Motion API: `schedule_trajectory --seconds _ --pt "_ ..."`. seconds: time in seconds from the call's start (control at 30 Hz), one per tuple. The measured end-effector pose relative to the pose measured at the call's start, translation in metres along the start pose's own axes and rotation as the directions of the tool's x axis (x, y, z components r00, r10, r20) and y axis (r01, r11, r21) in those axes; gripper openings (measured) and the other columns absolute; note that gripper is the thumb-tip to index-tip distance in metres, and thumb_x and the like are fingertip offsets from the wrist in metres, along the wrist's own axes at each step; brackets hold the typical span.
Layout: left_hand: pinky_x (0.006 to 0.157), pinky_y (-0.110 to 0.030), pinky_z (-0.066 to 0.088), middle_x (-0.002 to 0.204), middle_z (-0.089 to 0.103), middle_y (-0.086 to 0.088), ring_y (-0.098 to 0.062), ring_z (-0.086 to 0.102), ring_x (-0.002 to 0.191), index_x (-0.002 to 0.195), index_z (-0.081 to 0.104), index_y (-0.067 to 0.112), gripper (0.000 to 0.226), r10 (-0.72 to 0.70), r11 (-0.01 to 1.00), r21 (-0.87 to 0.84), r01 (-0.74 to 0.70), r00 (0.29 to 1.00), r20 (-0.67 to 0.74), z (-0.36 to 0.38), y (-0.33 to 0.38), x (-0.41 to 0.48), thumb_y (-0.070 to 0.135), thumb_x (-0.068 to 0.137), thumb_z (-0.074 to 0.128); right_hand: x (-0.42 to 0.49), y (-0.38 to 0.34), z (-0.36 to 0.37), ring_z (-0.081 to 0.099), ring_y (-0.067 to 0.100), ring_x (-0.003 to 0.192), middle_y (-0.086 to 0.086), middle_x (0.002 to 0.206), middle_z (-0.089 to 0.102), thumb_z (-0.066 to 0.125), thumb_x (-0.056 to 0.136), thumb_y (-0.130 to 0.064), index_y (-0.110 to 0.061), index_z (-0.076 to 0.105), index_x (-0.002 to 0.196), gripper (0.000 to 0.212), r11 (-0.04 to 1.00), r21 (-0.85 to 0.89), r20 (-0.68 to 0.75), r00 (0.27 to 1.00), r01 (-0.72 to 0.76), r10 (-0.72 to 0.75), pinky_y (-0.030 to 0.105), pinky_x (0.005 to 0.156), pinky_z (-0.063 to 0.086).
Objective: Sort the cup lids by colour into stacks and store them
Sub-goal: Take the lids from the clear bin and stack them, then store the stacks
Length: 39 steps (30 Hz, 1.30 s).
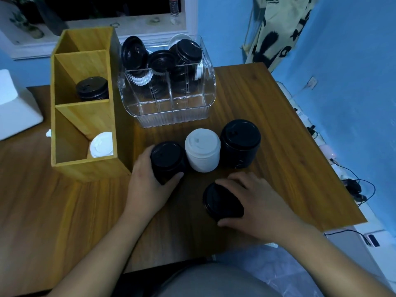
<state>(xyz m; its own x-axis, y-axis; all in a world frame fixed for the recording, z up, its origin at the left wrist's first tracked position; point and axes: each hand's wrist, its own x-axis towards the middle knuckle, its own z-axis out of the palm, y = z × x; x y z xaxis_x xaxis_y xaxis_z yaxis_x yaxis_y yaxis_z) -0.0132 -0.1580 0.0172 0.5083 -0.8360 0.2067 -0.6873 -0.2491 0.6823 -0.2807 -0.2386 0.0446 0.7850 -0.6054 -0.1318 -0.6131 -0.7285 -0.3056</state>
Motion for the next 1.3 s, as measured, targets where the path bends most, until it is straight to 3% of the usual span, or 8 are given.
schedule_trajectory --seconds 0.1,0.3,0.5,0.7,0.8,0.93,1.13,1.3 --pt "0.104 -0.034 0.047 0.138 0.054 0.008 -0.011 0.049 0.129 0.147 0.039 0.022 0.092 -0.004 1.000 0.004 0.004 1.000 0.001 0.000 0.001 -0.001 0.049 0.072 0.084 -0.002 -0.010 0.002 0.030 0.012 0.125 -0.011 0.138 0.030 0.042 0.067 -0.096 -0.041 0.019 0.155 0.107 0.989 -0.046 -0.057 0.989 -0.140 0.137 0.034 0.108 0.033" --pt "0.104 -0.032 0.046 0.138 0.053 0.008 -0.011 0.048 0.130 0.149 0.038 0.022 0.094 -0.029 1.000 0.003 0.028 1.000 0.007 0.001 0.000 0.000 0.049 0.072 0.085 -0.012 0.005 0.011 0.032 0.011 0.143 -0.013 0.159 0.033 0.061 0.083 -0.065 -0.035 0.038 0.154 0.080 0.981 0.173 -0.116 0.991 0.092 -0.072 0.038 0.116 0.031" --pt "0.104 -0.034 0.046 0.138 0.054 0.007 -0.012 0.048 0.130 0.148 0.038 0.023 0.094 -0.036 0.999 0.012 0.036 0.999 0.008 0.001 -0.001 0.001 0.050 0.071 0.085 -0.008 0.004 0.006 0.037 -0.006 0.129 -0.026 0.137 0.038 0.069 0.073 -0.072 -0.038 0.044 0.148 0.086 0.937 0.347 -0.168 0.986 0.051 0.008 0.010 0.105 0.033" --pt "0.101 -0.026 0.042 0.137 0.054 0.009 -0.004 0.045 0.126 0.145 0.040 0.027 0.090 -0.027 1.000 0.013 0.027 1.000 0.000 -0.001 0.002 0.001 0.047 0.070 0.086 -0.010 -0.002 -0.014 0.050 0.001 0.127 -0.020 0.132 0.047 0.078 0.069 -0.062 -0.032 0.054 0.143 0.084 0.839 0.537 -0.304 0.949 0.094 0.088 0.013 0.103 0.040" --pt "0.100 -0.023 0.037 0.139 0.053 0.007 0.000 0.039 0.125 0.148 0.038 0.025 0.094 -0.039 0.999 0.035 0.039 0.999 0.000 -0.001 0.003 0.001 0.046 0.071 0.087 -0.003 0.004 -0.042 0.047 0.000 0.131 -0.013 0.137 0.051 0.077 0.078 -0.057 -0.026 0.057 0.141 0.073 0.873 0.474 -0.448 0.885 0.115 0.127 0.012 0.106 0.039" --pt "0.100 -0.022 0.035 0.140 0.052 0.006 0.002 0.037 0.123 0.148 0.038 0.024 0.094 -0.052 0.998 0.034 0.052 0.999 0.002 -0.001 0.005 0.000 0.044 0.071 0.088 0.026 0.019 -0.071 0.039 0.007 0.135 -0.013 0.148 0.047 0.061 0.079 -0.065 -0.035 0.053 0.144 0.072 0.942 0.332 -0.500 0.836 -0.058 0.228 0.026 0.106 0.035" --pt "0.102 -0.024 0.038 0.141 0.052 0.007 -0.006 0.044 0.129 0.148 0.038 0.024 0.095 -0.068 0.997 0.033 0.068 0.998 0.013 -0.001 0.004 0.001 0.046 0.070 0.088 0.061 0.028 -0.073 0.034 0.016 0.136 -0.010 0.149 0.046 0.060 0.085 -0.062 -0.040 0.050 0.145 0.065 0.971 0.174 -0.412 0.883 -0.166 0.224 0.036 0.106 0.038" --pt "0.102 -0.023 0.038 0.141 0.051 0.009 -0.008 0.045 0.130 0.149 0.036 0.026 0.096 -0.081 0.995 0.052 0.080 0.997 0.012 -0.001 0.003 0.001 0.048 0.070 0.087 0.062 0.029 -0.062 0.034 0.015 0.136 -0.008 0.150 0.039 0.057 0.088 -0.058 -0.037 0.049 0.148 0.064 0.970 0.208 -0.371 0.907 -0.129 0.201 0.034 0.108 0.040"
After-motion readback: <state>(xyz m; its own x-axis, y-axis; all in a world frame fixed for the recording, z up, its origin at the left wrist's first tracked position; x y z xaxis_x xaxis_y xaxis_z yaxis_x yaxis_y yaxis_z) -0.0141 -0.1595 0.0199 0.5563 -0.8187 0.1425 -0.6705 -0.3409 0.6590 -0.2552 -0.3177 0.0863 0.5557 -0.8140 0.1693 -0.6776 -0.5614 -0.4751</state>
